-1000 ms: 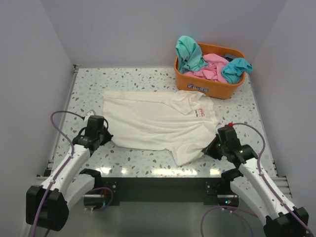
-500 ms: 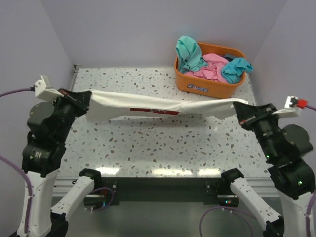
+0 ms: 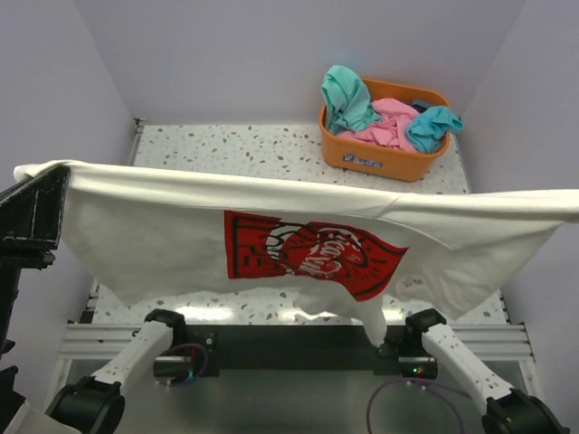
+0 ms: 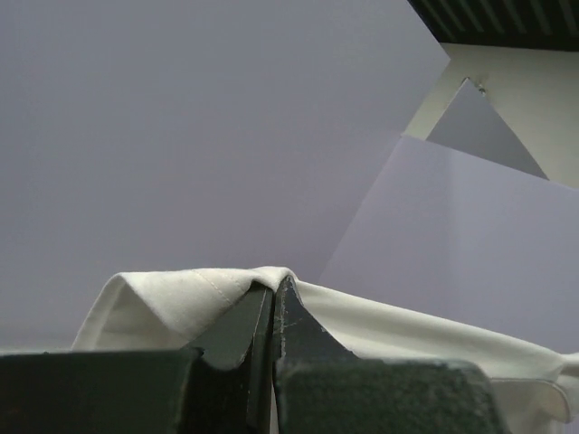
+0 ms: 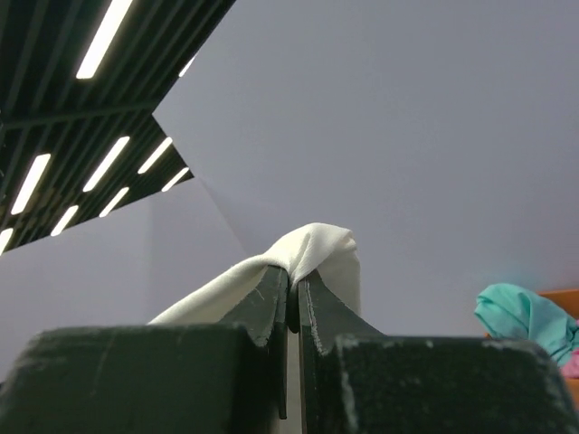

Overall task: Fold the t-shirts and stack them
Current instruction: Flatten the tshirt out

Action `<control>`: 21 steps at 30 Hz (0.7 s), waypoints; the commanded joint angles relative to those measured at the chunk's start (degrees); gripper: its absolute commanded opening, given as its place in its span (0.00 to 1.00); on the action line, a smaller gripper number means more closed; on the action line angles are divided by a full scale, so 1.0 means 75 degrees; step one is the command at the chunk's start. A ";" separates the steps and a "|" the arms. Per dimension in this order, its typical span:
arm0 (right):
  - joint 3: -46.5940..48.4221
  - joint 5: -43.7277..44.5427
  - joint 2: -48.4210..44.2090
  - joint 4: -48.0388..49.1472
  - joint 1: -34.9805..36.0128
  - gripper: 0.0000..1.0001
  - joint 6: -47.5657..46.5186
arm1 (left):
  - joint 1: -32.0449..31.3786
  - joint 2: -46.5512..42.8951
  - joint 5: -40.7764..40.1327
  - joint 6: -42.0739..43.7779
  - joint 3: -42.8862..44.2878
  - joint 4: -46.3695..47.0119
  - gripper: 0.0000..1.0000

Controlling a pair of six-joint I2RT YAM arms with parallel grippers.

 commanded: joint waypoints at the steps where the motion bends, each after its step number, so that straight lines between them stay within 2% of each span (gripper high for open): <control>1: 0.0252 0.0737 0.0587 -0.0151 0.0009 0.00 -0.0597 | 0.0032 0.0322 -0.0302 0.0323 -0.0439 -0.0427 0.00; 5: -0.0063 0.1020 0.1370 0.0048 0.0009 0.00 -0.1030 | 0.0032 0.0345 -0.0430 0.0322 -0.1611 0.0075 0.00; 6: -0.0471 0.1020 0.1512 0.0153 0.0009 0.00 -0.1066 | 0.0020 0.0357 -0.0500 0.0322 -0.1927 0.0181 0.00; 9: -0.1710 0.1206 0.1969 0.0937 0.0009 0.00 -0.1312 | 0.0031 0.0345 -0.1038 0.0334 -0.3508 0.0825 0.00; 11: -0.2823 0.1440 0.2273 0.2002 0.0009 0.00 -0.1687 | 0.0020 0.0555 -0.1659 0.0288 -0.4692 0.1270 0.00; 13: -0.3414 0.1396 0.2602 0.2867 0.0009 0.00 -0.2013 | 0.0032 0.0812 -0.2092 0.0322 -0.5790 0.1669 0.00; 16: -0.4235 0.1208 0.3431 0.3525 -0.0003 0.00 -0.2284 | 0.0043 0.1480 -0.2317 0.0451 -0.7150 0.2886 0.00; 18: -0.4726 0.1138 0.3972 0.3879 -0.0084 0.00 -0.2285 | 0.0160 0.2346 -0.2294 0.0498 -0.7600 0.3801 0.00; 21: -0.5033 0.0123 0.5225 0.4396 -0.0599 0.00 -0.1993 | 0.0418 0.3973 -0.2002 0.0557 -0.7942 0.4681 0.00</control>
